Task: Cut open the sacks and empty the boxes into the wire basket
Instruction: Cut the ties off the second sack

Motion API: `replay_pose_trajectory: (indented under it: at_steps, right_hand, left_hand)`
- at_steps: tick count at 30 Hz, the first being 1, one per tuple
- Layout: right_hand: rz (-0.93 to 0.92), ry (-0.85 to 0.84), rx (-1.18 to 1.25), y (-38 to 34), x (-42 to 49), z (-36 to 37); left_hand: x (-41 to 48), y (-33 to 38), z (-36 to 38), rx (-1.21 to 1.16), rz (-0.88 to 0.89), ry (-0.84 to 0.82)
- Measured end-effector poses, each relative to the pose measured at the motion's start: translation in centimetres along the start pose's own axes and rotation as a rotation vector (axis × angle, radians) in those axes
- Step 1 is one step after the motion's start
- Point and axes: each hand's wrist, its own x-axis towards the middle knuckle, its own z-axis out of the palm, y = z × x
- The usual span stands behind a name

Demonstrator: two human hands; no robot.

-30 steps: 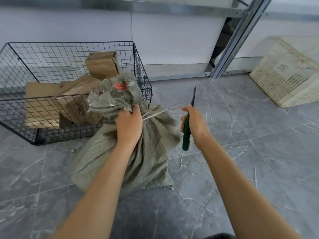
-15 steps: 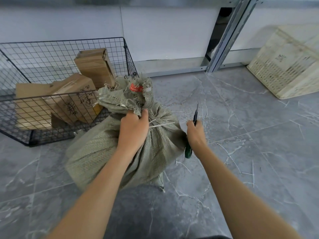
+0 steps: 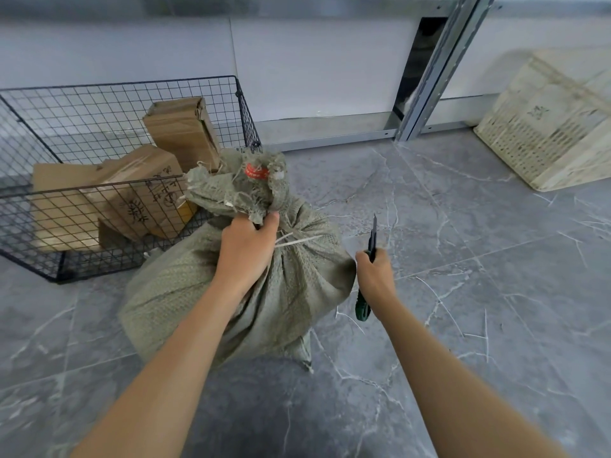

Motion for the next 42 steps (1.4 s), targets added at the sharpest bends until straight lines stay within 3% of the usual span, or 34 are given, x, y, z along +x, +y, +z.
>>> replay_pose_trajectory:
  at_steps: [10,18,23,30,34,42]
  right_hand:
    - [-0.206,-0.017,0.201,-5.4,-2.2,0.6]
    - [-0.199,-0.527,0.421,-9.2,-6.5,0.6]
    - [-0.147,-0.688,0.519,-9.5,-7.3,0.6]
    - [-0.292,-0.494,0.412,-9.6,-7.5,1.6]
    - [-0.337,-0.467,0.455,-10.2,-7.3,0.4]
    - [-0.280,-0.323,0.851,-10.8,-4.7,-6.1]
  left_hand:
    - [-0.2,0.2,0.4,-0.170,0.090,0.046]
    - [0.2,0.5,0.5,-0.287,-0.024,0.192]
    - [0.5,0.5,0.2,-0.334,-0.118,0.242]
    - [0.3,0.7,-0.2,-0.377,-0.117,0.235]
    - [0.7,0.8,-0.4,-0.392,-0.140,0.204]
    - [1.7,0.2,-1.0,-0.392,-0.145,0.150]
